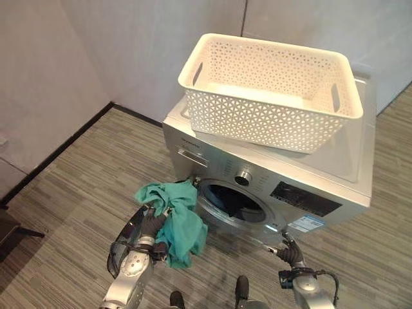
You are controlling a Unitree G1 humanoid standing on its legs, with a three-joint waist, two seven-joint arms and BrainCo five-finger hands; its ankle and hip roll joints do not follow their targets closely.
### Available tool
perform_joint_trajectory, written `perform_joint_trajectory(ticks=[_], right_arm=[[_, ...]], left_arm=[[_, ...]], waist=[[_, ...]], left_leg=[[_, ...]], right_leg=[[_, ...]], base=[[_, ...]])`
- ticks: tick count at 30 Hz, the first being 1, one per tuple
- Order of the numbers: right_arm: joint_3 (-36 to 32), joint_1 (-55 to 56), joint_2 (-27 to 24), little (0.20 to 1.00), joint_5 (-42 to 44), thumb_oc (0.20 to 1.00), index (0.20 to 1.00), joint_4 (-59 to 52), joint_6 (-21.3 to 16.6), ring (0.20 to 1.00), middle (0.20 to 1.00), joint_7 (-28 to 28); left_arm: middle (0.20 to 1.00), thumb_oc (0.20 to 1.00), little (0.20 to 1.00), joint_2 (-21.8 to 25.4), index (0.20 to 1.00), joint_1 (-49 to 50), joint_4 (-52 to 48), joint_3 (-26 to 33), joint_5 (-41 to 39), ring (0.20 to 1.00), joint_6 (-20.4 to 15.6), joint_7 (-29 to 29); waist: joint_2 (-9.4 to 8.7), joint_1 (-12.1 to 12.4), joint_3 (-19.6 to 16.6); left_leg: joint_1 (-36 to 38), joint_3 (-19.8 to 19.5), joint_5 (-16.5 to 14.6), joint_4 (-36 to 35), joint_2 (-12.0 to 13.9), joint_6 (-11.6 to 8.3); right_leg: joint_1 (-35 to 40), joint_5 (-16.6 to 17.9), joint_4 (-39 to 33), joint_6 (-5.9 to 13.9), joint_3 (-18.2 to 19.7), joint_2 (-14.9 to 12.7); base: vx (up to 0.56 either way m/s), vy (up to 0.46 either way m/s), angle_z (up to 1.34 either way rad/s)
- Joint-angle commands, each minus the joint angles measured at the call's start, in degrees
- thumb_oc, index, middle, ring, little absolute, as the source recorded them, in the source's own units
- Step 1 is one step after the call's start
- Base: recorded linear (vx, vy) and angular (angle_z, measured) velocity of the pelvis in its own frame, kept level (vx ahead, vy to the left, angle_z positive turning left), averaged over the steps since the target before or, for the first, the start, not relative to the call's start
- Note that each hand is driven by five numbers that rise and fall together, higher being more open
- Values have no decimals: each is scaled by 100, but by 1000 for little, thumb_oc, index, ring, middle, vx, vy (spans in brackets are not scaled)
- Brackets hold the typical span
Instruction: Grab the laundry basket,head to the washer,open it,put in the laundry and shut it.
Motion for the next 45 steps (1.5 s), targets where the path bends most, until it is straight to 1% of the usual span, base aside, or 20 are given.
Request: perform_joint_trajectory(ticks=[1,5,6,7,12,13,14,15,16,17,19,21,22,23,25,26,32,39,44,45], right_arm=[[-160,21,-32,1000,260,1000,1000,51,-263,1000,1000,29],[-77,36,-43,1000,322,1000,1000,244,-290,1000,1000,49],[-33,46,-47,1000,377,1000,1000,354,-299,1000,1000,53],[-35,43,-47,1000,377,1000,1000,356,-301,1000,1000,54],[29,-109,-24,1000,638,1000,1000,585,-321,1000,1000,-42],[68,-156,-42,1000,678,1000,1000,590,-328,1000,1000,-65],[67,-158,-42,1000,678,1000,1000,591,-329,1000,1000,-65],[142,-285,-97,1000,663,1000,1000,542,-342,1000,1000,-136],[162,-419,-115,1000,683,1000,1000,506,-357,1000,1000,-182],[157,-432,-116,1000,683,1000,1000,510,-357,1000,1000,-183],[245,-650,-154,1000,749,1000,1000,361,-385,1000,1000,-236],[263,-740,-161,1000,759,1000,1000,272,-392,1000,1000,-272],[290,-949,-132,1000,834,1000,1000,183,-418,1000,1000,-393],[288,-961,-135,1000,835,1000,1000,186,-417,1000,1000,-394],[318,-1276,-76,1000,910,1000,1000,118,-458,1000,1000,-583],[317,-1284,-78,1000,909,1000,1000,119,-457,1000,1000,-585],[224,-1850,-35,1000,1021,1000,1000,32,-664,1000,1000,-985],[294,-2558,236,1000,1258,1000,1000,31,-949,1000,1000,-1330],[331,-2980,508,1000,1456,1000,1000,-173,-1161,1000,1000,-1594],[414,-3123,572,1000,1466,1000,1000,-226,-1218,1000,1000,-1668]], left_arm=[[200,200,200,132,200,-401,-86,-111,-162,200,-285,-159],[200,200,200,114,200,-594,40,-371,-104,200,-285,-218],[200,200,200,98,200,-724,107,-520,-77,200,-281,-242],[200,200,200,96,200,-728,110,-521,-77,200,-282,-242],[200,200,200,16,200,-909,298,-746,-170,200,-271,-201],[200,200,200,11,200,-963,355,-829,-194,200,-262,-207],[200,200,200,9,200,-966,358,-829,-194,200,-263,-207],[200,200,200,-22,200,-1096,457,-964,-199,200,-290,-188],[200,200,200,-32,200,-1212,532,-1029,-190,200,-309,-179],[200,200,200,-37,200,-1229,544,-1029,-190,200,-314,-179],[200,200,200,-200,200,-1482,959,-1141,-341,200,-366,-107],[200,200,200,-329,200,-1584,1170,-1156,-438,200,-402,-53],[200,200,200,-514,200,-1846,1463,-1140,-582,200,-457,116],[200,200,200,-522,200,-1863,1479,-1138,-583,200,-464,115],[200,200,200,-725,200,-2373,1832,-1156,-654,200,-546,327],[200,200,200,-731,200,-2387,1844,-1154,-654,200,-551,326],[200,200,200,-861,200,-3537,2173,-845,-670,200,-912,859],[200,200,200,-992,200,-4413,2548,-525,-820,200,-1142,1309],[200,200,200,-1212,200,-5021,2701,-393,-988,200,-1309,1612],[200,200,200,-1311,200,-5300,2738,-351,-1110,200,-1403,1727]], waist=[[-219,-10,-40],[-287,-44,84],[-308,-56,193],[-307,-58,193],[-292,-55,621],[-258,-55,776],[-256,-56,774],[-241,-79,981],[-222,-88,1115],[-219,-88,1114],[-172,-130,1337],[-156,-141,1381],[-158,-173,1456],[-154,-174,1453],[-154,-223,1549],[-151,-223,1548],[-53,-366,1749],[-83,-425,1905],[-136,-522,2044],[-158,-571,2065]], left_leg=[[-548,-418,36,17,-412,309],[-715,-525,207,17,-304,209],[-817,-563,291,22,-248,174],[-820,-566,293,22,-248,173],[-1178,-726,539,110,-132,110],[-1319,-754,599,143,-81,95],[-1326,-757,599,146,-80,95],[-1461,-833,537,242,-49,51],[-1596,-839,546,324,-26,49],[-1617,-841,542,337,-24,49],[-1924,-811,565,555,52,42],[-2077,-789,578,627,81,43],[-2281,-781,617,684,125,35],[-2299,-782,617,691,126,35],[-2526,-762,693,691,181,9],[-2538,-762,694,694,181,9],[-3268,-826,882,632,231,-37],[-4055,-952,887,912,284,-52],[-4592,-999,818,1145,278,-52],[-4783,-1019,803,1175,262,-49]], right_leg=[[1190,-1277,325,217,-296,-91],[1159,-1444,310,92,-400,49],[1083,-1521,363,7,-449,123],[1079,-1523,368,6,-451,124],[765,-1705,573,-183,-576,301],[608,-1748,696,-235,-628,346],[601,-1751,701,-236,-629,346],[352,-1909,948,-291,-592,366],[151,-1960,1132,-323,-587,374],[127,-1971,1154,-325,-587,372],[-334,-2033,1559,-415,-557,377],[-542,-2048,1699,-433,-534,372],[-810,-2042,1855,-452,-510,375],[-830,-2046,1867,-453,-510,374],[-1140,-2041,1999,-466,-491,376],[-1153,-2043,2007,-467,-490,375],[-2087,-2003,2231,-561,-478,376],[-2875,-1995,2540,-586,-449,393],[-3399,-1993,2736,-586,-433,354],[-3582,-1989,2787,-588,-420,342]], base=[[-66,-130,24],[-111,-132,19],[-108,-105,23],[-139,-111,17],[-170,-104,17],[-161,-82,9],[-177,-111,12],[-163,-81,14],[-164,-81,13],[-158,-27,12],[-175,-23,2],[-164,-26,-5],[-159,-30,-5],[-135,-30,-4],[-97,-22,-6],[-100,-19,-9],[-96,-35,-8],[-50,-46,0],[-5,-7,0],[9,-18,3]])
